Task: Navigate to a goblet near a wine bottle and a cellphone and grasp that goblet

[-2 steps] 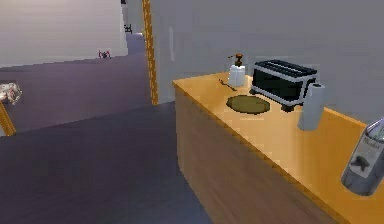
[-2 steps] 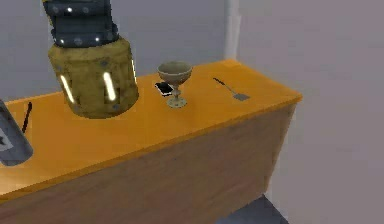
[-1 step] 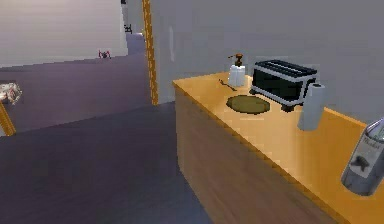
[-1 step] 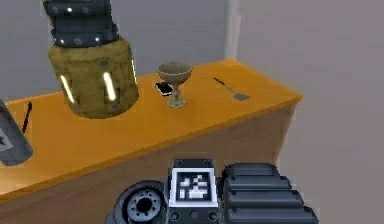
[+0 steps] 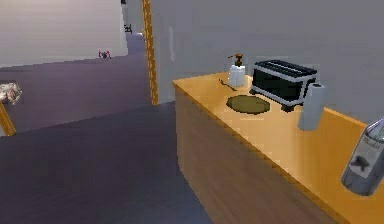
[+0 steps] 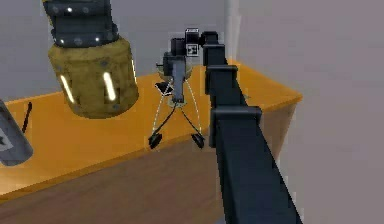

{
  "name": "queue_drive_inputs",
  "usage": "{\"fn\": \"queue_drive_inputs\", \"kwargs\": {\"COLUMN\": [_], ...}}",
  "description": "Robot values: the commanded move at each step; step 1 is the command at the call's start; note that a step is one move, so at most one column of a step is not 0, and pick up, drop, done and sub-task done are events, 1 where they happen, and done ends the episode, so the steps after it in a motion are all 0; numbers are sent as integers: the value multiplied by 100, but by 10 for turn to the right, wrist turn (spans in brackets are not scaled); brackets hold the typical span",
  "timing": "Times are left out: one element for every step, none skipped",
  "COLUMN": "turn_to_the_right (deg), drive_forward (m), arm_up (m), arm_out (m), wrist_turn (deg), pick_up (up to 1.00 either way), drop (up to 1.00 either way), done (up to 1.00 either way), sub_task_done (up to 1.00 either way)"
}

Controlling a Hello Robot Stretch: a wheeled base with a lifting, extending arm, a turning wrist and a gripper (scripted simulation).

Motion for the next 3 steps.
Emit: {"fn": "queue_drive_inputs", "kwargs": {"turn_to_the_right": [0,0,0], "drive_forward": [0,0,0], "arm_up": [0,0,0], "arm_out": [0,0,0], "wrist_turn": [450,450,450], "pick_up": [0,0,0], "drop": [0,0,0], "done": [0,0,0], "sub_task_done": [0,0,0]}}
